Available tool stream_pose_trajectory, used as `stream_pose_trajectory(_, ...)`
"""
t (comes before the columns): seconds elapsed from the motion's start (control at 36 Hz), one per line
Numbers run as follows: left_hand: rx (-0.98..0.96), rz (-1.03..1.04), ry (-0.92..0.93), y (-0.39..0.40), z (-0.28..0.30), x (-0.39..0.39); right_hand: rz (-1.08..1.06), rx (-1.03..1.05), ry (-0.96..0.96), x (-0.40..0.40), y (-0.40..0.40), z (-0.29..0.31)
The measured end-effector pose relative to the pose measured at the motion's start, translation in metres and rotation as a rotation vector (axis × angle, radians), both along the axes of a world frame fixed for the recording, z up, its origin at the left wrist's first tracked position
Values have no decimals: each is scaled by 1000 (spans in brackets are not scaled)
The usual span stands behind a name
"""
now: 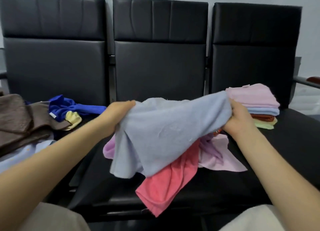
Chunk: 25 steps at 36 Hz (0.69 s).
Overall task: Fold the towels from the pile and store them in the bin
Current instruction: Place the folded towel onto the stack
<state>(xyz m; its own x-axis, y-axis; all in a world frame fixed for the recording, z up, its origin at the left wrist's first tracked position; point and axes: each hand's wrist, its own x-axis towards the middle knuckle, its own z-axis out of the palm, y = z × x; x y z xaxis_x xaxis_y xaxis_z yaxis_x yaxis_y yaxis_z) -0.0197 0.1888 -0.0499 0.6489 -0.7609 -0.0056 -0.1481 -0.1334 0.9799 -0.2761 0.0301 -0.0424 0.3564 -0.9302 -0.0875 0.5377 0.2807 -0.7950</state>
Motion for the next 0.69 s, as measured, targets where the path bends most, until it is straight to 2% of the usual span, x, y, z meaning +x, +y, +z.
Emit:
stream_pose_trajectory(0.06, 194, -26, -299, -4, -22, 8, 108, 37, -74, 5, 1, -13)
stream_pose_trajectory(0.11, 374, -108, -508, -1, -41, 13, 165, 76, -46, 12, -3, -31)
stream_pose_trajectory(0.19, 455, -157, -605, 7, -53, 16, 201, 32, 92, 18, 2, -47)
stream_pose_trajectory(0.31, 376, -107, -697, 15, -58, 13, 186, -185, 344, 11, -6, -63)
stream_pose_trajectory(0.39, 396, -110, -672, 20, -64, 6, 187, -356, 554, -6, -4, -75)
stream_pose_trajectory(0.44, 473, -175, -643, 25, -72, 2, 308, -407, 608, -14, -2, -83)
stream_pose_trajectory(0.5, 552, -219, -684, 29, -81, -2, 482, -411, 612, -20, 0, -89)
stream_pose_trajectory(0.56, 600, -189, -775, 30, -86, -2, 583, -453, 706, -27, -2, -93)
stream_pose_trajectory(0.61, 618, -199, -783, 32, -87, -4, 557, -550, 828, -33, -3, -99)
stream_pose_trajectory(0.64, 587, -218, -720, 32, -84, -8, 531, -587, 871, -37, -4, -102)
stream_pose_trajectory(0.69, 429, -204, -463, 30, -77, -13, 482, -623, 883, -41, 2, -99)
